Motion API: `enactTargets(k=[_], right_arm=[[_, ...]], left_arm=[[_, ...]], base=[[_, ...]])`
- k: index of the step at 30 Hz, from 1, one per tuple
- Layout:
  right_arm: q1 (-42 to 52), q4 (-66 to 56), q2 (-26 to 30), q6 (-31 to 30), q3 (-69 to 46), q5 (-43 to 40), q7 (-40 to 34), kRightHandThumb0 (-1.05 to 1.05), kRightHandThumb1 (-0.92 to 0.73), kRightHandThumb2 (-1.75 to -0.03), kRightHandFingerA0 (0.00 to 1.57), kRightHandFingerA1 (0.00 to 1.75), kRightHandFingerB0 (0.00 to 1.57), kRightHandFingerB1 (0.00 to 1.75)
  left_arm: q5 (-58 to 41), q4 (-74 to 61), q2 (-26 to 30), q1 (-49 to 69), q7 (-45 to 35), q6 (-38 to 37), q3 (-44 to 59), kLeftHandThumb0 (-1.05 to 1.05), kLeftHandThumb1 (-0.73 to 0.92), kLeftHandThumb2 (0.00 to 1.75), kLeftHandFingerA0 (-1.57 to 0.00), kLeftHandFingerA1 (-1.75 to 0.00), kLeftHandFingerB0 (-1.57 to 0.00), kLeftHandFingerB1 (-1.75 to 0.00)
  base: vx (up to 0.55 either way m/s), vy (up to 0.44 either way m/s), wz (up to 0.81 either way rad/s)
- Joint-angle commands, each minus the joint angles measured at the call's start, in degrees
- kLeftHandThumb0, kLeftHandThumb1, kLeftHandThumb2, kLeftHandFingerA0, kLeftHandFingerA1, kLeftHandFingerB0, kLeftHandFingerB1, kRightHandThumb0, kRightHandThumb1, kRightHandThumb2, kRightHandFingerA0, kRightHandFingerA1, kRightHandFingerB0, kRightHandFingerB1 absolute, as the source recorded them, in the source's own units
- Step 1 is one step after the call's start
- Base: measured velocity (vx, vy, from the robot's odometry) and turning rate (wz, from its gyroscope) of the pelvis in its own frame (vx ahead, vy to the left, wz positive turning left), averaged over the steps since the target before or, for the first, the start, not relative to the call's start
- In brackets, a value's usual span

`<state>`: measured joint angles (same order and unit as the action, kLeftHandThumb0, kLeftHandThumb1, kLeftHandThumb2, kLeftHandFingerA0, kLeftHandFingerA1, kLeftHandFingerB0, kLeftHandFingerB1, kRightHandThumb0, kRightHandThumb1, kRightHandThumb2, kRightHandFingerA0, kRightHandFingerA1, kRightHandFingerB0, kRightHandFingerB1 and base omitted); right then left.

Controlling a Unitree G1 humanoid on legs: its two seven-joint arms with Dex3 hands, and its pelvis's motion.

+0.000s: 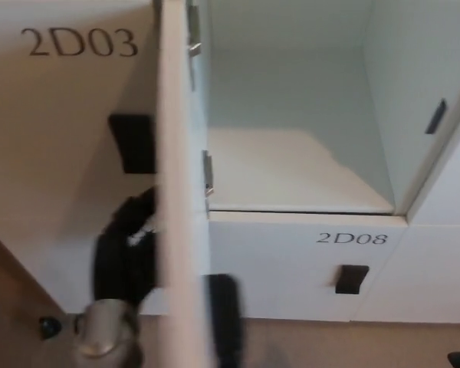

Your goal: The robot walks towards an open cabinet and lifts its left hand to push the door towards the right to close it.

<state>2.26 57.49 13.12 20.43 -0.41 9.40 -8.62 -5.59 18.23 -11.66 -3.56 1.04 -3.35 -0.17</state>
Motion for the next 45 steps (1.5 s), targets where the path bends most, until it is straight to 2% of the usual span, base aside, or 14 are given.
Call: enactTargets(k=[1,2,3,6,11,25,27,28,34,35,37,39,40,45], right_arm=[[3.4,-2.4,0.4,2.3,0.8,1.2,-1.2,-0.33,-0.67,-0.58,0.76,0.52,0.60,0.44],[3.8,-3.1,0.0,2.7,1.1,1.5,-1.7,-0.33,-0.67,-0.58,0.76,0.52,0.60,0.44],[3.9,-4.7,-0.5,2.1,1.9,2.3,-2.1,-0.32,-0.68,-0.59,0.78,0.50,0.60,0.43],[3.7,-6.4,-1.2,0.9,2.9,3.1,-2.3,-0.32,-0.68,-0.59,0.78,0.50,0.60,0.43],[2.4,-8.6,0.5,-1.2,4.0,4.2,0.1,-0.34,-0.68,-0.59,0.75,0.48,0.57,0.42],[0.1,-8.5,0.5,-2.1,3.3,2.3,1.9,-0.26,-0.65,-0.58,0.74,0.52,0.62,0.47],[-0.4,-10.1,1.1,-3.3,4.0,3.2,1.9,-0.27,-0.64,-0.59,0.74,0.56,0.62,0.47],[-0.6,-10.4,1.1,-3.6,4.2,3.4,2.0,-0.27,-0.64,-0.59,0.74,0.56,0.62,0.47],[-0.9,-10.8,0.6,-4.2,4.6,3.6,1.8,-0.27,-0.64,-0.59,0.74,0.56,0.62,0.47],[-0.9,-9.7,-0.3,-3.2,4.8,3.6,0.8,-0.26,-0.66,-0.59,0.79,0.51,0.63,0.46],[-0.9,-8.9,-0.9,-2.5,4.9,3.7,0.1,-0.26,-0.66,-0.59,0.79,0.51,0.63,0.46],[-0.4,-9.5,-1.7,-2.8,5.4,3.7,0.0,-0.30,-0.66,-0.60,0.80,0.51,0.64,0.45],[0.0,-10.1,-2.0,-2.9,5.8,3.9,0.1,-0.30,-0.66,-0.60,0.78,0.51,0.63,0.45],[2.8,-11.9,-3.3,-2.2,6.7,4.2,-0.6,-0.29,-0.65,-0.60,0.77,0.52,0.61,0.45]], left_arm=[[13.9,15.1,-30.8,-18.4,4.6,8.8,-28.8,-0.23,0.92,1.38,0.00,0.00,0.00,0.00],[13.4,22.1,-38.9,-21.6,1.9,8.6,-36.8,0.17,0.92,1.75,0.00,0.00,0.00,0.00],[6.6,23.8,-44.8,-24.9,-2.8,9.6,-51.4,-0.58,0.59,0.65,-0.59,-0.41,-0.51,-0.39],[-2.2,23.2,-49.1,-27.5,-7.7,10.7,-66.7,-0.58,0.59,0.65,-0.59,-0.41,-0.51,-0.39],[-8.3,7.1,-40.1,-21.0,-9.7,11.9,-82.5,-0.49,0.65,0.59,-0.51,-0.37,-0.51,-0.37],[1.3,3.9,-32.3,-22.7,-13.4,11.2,-68.1,-0.50,0.69,0.62,-0.57,-0.39,-0.52,-0.36],[6.3,1.6,-27.1,-31.6,-14.0,13.6,-55.5,-0.56,0.59,0.62,-0.61,-0.41,-0.56,-0.40],[7.5,2.2,-25.8,-34.4,-13.6,13.2,-52.3,-0.63,0.48,0.56,-0.79,-0.45,-0.75,-0.45],[8.3,3.6,-21.7,-41.6,-13.1,12.9,-45.8,-0.69,0.37,0.59,-0.85,-0.48,-0.86,-0.51],[8.3,4.1,-18.3,-47.8,-12.7,15.1,-41.4,-0.51,0.68,0.61,-0.57,-0.52,-0.52,-0.38],[8.2,4.6,-15.9,-52.3,-12.3,16.8,-38.5,-0.51,0.68,0.61,-0.57,-0.52,-0.52,-0.38],[7.5,13.8,-6.8,-68.9,-11.3,17.6,-30.4,-0.60,0.69,0.61,-0.45,-0.69,-0.38,-0.52],[7.0,22.0,-1.8,-76.4,-11.1,16.6,-27.8,-0.55,0.69,0.61,-0.42,-0.39,-0.35,-0.33],[5.5,42.6,15.4,-89.5,-8.2,15.6,-23.2,-0.50,0.68,0.61,-0.36,-0.41,-0.27,-0.33]], base=[[0.00,0.000,0.00],[0.00,0.000,0.00],[0.00,0.000,0.00],[0.00,0.000,0.00],[0.00,0.000,0.00],[0.00,0.000,0.00],[0.00,0.000,0.00],[0.00,0.000,0.00],[0.00,0.000,0.09],[0.00,0.000,-0.07],[0.00,0.000,-0.04],[0.00,0.000,0.00],[0.00,0.000,0.00],[0.00,0.000,0.00]])
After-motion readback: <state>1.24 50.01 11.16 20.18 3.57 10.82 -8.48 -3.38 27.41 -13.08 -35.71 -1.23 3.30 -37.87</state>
